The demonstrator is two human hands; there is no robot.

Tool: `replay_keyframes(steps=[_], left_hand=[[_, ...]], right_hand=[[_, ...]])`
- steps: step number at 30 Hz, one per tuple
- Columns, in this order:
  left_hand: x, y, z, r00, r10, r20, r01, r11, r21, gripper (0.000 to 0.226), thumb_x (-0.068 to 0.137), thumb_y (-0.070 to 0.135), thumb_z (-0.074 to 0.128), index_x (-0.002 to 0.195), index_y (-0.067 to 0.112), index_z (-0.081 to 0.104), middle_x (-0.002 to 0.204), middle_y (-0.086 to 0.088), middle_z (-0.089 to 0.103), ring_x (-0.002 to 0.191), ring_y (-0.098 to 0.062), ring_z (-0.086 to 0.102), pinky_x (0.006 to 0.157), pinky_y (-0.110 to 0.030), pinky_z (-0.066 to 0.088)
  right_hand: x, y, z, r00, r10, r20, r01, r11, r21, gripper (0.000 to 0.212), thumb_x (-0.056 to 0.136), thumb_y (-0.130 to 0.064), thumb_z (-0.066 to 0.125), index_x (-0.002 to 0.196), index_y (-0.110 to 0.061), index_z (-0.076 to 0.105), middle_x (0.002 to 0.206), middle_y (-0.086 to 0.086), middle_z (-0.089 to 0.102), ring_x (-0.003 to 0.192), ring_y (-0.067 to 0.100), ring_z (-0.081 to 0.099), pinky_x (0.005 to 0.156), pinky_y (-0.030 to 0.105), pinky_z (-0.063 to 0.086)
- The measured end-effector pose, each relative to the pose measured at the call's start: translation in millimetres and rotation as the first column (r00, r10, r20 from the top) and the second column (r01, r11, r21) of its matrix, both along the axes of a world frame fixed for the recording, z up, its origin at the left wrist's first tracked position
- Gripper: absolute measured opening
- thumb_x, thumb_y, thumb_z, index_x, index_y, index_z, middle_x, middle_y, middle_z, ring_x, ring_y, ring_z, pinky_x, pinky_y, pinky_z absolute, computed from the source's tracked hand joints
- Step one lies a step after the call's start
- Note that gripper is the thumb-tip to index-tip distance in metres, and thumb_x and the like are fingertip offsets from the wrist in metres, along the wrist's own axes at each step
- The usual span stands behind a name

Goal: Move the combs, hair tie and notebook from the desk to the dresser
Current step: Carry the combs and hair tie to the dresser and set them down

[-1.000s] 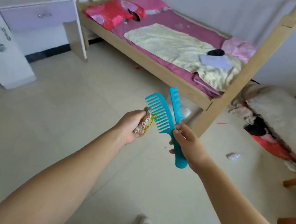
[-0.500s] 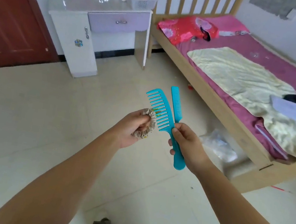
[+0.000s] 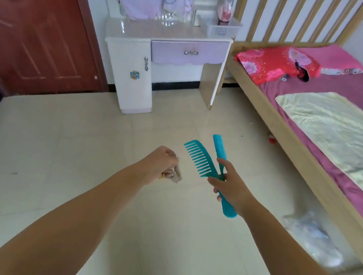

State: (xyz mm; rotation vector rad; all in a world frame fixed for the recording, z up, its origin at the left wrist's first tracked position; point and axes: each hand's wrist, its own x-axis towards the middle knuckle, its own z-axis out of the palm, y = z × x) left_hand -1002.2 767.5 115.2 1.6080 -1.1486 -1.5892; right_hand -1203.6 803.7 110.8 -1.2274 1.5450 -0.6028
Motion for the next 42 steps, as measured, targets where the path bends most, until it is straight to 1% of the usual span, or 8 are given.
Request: replay_keyframes(steps=[3, 7, 11, 15, 21, 27, 31, 42], left_hand=[[13, -54, -13, 0.914, -0.06, 0.401, 0.129, 0.981, -0.148, 0.012, 0.084, 0.003, 0.047, 0.095, 0.009, 0.051, 0.077, -0.008, 0.053, 0.057, -0.018, 0.056, 0.054, -0.025, 0.045], [17, -122, -27, 0.764, -0.111, 0.636, 0.309, 0.928, -0.208, 0.014, 0.082, 0.009, 0.047, 0.093, 0.012, 0.055, 0.094, -0.013, 0.066, 0.079, -0.028, 0.06, 0.065, -0.024, 0.046], [3, -211, -35, 0.902, -0.047, 0.429, 0.151, 0.965, -0.213, 0.019, 0.076, -0.005, 0.04, 0.085, 0.001, 0.056, 0.096, -0.025, 0.067, 0.084, -0.037, 0.063, 0.08, -0.049, 0.055], [-11, -311, -28, 0.937, 0.139, 0.32, -0.083, 0.98, -0.183, 0.012, 0.077, -0.006, 0.053, 0.078, 0.005, 0.058, 0.065, -0.005, 0.061, 0.064, -0.025, 0.053, 0.043, -0.015, 0.046], [-9, -460, -16, 0.935, 0.346, 0.082, -0.34, 0.937, -0.077, 0.011, 0.077, -0.004, 0.06, 0.079, 0.007, 0.058, 0.069, -0.01, 0.055, 0.062, -0.02, 0.053, 0.069, -0.033, 0.049], [32, -621, -25, 0.936, 0.336, 0.107, -0.324, 0.939, -0.118, 0.01, 0.079, -0.001, 0.058, 0.08, 0.008, 0.059, 0.065, -0.003, 0.059, 0.056, -0.011, 0.055, 0.052, -0.02, 0.049], [61, -740, -26, 0.946, 0.298, 0.125, -0.279, 0.949, -0.149, 0.013, 0.079, -0.001, 0.058, 0.091, 0.001, 0.062, 0.068, -0.006, 0.059, 0.057, -0.014, 0.056, 0.061, -0.027, 0.05], [93, -1020, -12, 0.97, 0.175, 0.166, -0.156, 0.981, -0.117, 0.014, 0.079, -0.003, 0.058, 0.073, 0.01, 0.056, 0.058, -0.004, 0.06, 0.035, -0.001, 0.055, 0.037, -0.018, 0.047]], right_hand=[[19, -50, -14, 0.988, 0.055, -0.146, -0.054, 0.998, 0.01, 0.071, 0.09, -0.013, 0.051, 0.145, -0.032, 0.012, 0.09, 0.006, 0.059, 0.055, 0.012, 0.052, 0.048, 0.019, 0.042], [17, -124, -34, 0.946, -0.01, -0.325, -0.016, 0.997, -0.075, 0.015, 0.09, -0.013, 0.041, 0.098, -0.009, 0.053, 0.077, 0.008, 0.06, 0.053, 0.016, 0.051, 0.05, 0.023, 0.042], [-3, -223, -47, 0.966, -0.008, -0.258, -0.009, 0.998, -0.067, 0.016, 0.092, -0.014, 0.04, 0.087, -0.007, 0.053, 0.071, 0.004, 0.056, 0.053, 0.013, 0.05, 0.049, 0.019, 0.04], [-25, -339, -46, 0.998, -0.049, -0.048, 0.05, 0.999, 0.021, 0.021, 0.092, -0.013, 0.042, 0.101, -0.007, 0.06, 0.073, 0.002, 0.054, 0.064, 0.012, 0.05, 0.058, 0.02, 0.045], [-30, -513, -26, 0.995, -0.053, 0.081, 0.049, 0.997, 0.057, 0.015, 0.092, -0.014, 0.046, 0.097, -0.015, 0.06, 0.08, 0.004, 0.056, 0.073, 0.014, 0.053, 0.067, 0.026, 0.049], [16, -679, -35, 0.99, -0.036, 0.136, 0.037, 0.999, -0.005, 0.02, 0.09, -0.01, 0.046, 0.105, -0.015, 0.058, 0.082, 0.006, 0.059, 0.074, 0.016, 0.056, 0.068, 0.026, 0.05], [53, -799, -34, 0.965, -0.149, 0.215, 0.156, 0.988, -0.016, 0.017, 0.092, -0.007, 0.047, 0.107, -0.011, 0.053, 0.081, 0.007, 0.061, 0.068, 0.015, 0.058, 0.063, 0.025, 0.051], [95, -1059, -38, 0.947, -0.241, 0.214, 0.237, 0.971, 0.041, 0.008, 0.091, -0.002, 0.049, 0.098, -0.004, 0.052, 0.077, 0.01, 0.063, 0.062, 0.017, 0.058, 0.058, 0.026, 0.051]])
